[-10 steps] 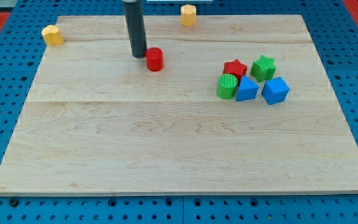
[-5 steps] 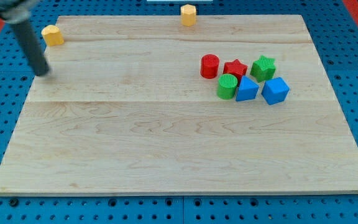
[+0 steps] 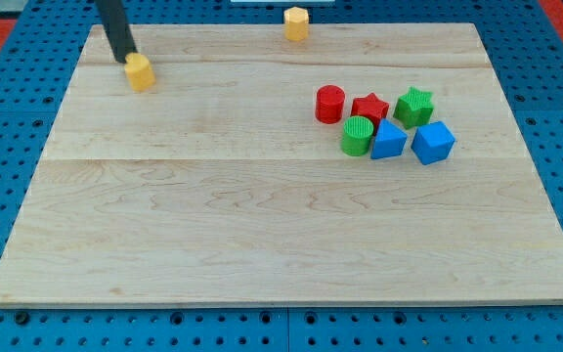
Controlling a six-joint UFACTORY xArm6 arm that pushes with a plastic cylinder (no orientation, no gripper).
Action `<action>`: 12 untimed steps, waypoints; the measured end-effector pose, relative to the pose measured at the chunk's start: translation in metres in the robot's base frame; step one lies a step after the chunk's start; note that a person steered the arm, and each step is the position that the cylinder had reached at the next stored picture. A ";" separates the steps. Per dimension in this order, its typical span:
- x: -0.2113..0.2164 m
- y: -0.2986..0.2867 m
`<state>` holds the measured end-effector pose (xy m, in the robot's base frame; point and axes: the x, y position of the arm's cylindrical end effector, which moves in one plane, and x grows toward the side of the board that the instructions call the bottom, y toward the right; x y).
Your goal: Push the yellow heart into the red circle
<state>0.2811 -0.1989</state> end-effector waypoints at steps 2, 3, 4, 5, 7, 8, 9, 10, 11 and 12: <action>0.064 0.014; 0.075 -0.003; 0.085 0.024; 0.099 0.101; 0.108 0.161; 0.114 0.098; 0.165 0.115; 0.156 0.212; 0.145 0.212; 0.219 0.150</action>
<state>0.5004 -0.0488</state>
